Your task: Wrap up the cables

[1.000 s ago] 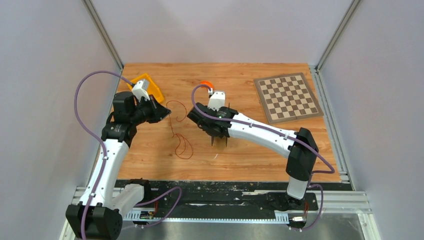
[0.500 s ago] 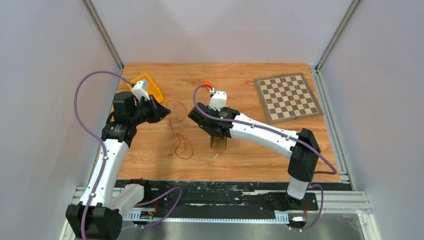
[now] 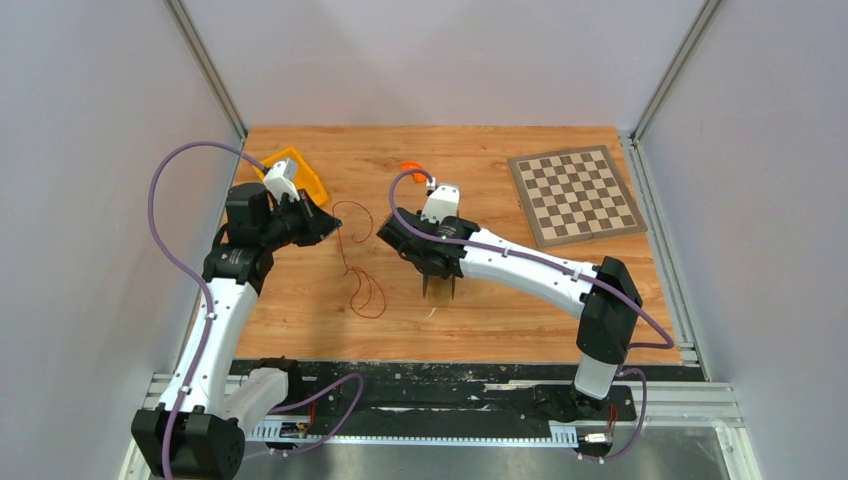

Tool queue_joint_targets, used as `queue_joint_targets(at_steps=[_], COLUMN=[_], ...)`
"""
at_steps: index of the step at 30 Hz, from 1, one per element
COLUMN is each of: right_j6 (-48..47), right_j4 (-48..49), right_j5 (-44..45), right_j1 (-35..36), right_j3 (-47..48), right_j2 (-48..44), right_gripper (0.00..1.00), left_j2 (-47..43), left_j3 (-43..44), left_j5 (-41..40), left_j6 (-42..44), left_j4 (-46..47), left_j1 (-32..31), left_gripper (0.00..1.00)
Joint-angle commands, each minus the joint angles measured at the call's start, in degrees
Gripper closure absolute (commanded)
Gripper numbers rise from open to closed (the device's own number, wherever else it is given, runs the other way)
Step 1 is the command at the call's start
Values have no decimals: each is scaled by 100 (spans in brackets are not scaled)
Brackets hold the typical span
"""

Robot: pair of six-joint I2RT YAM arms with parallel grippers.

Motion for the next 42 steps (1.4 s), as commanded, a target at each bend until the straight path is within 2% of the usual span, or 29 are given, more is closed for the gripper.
queue_joint_targets(at_steps=[1,11,15,16,18,21,24,26,28,32,35,36,39,42], right_j6=[134,-134,-537,-739,-1513,-3312,-5330,-6234,-6685,-7434,-8880,-9336,-10045,-10753], right_j4=[3,-8,-18,1,130,1230,2612,3391,3875,4343,4540,4667,5036,4964], right_j5=[154,29,-210,-258,-322,-784,-2226,-2878,-3302,-4838,-6458,-6740,-6786,-6946], right_j1=[-47,-73,-74,-74,-67,-74,-68,-59,-66,-60,-50,-31,71,141], right_j3=[102,377,353,346,318,-146,-1040,-1611,-1945,-2386,-2991,-3210,-3393,-3249], right_j2=[-233,-504,-884,-999,-1301,-1930,-2768,-3326,-3749,-4412,-4676,-4740,-4788,-4677], right_gripper=[77,73,71,71,71,68,68,68,67,54,47,46,46,46], left_j2=[-137,-99,-37,-50,-70,-81,-22,13,-59,-322,-446,-455,-454,-406], left_j3=[32,13,213,257,388,561,656,690,658,421,335,350,397,363], left_j5=[-18,56,173,415,885,1522,1983,2241,2414,2910,3304,3326,3339,3468], left_j6=[56,-2,-12,-34,-146,-321,-453,-496,-535,-858,-1132,-1114,-905,-847], left_j4=[60,133,32,2,9,16,-6,-48,-40,305,577,560,269,144], left_j1=[39,39,39,39,35,22,26,18,2,-46,-102,-130,-160,-182], left_gripper=[100,100,100,100,100,100,100,100,100,100,100,100,100,100])
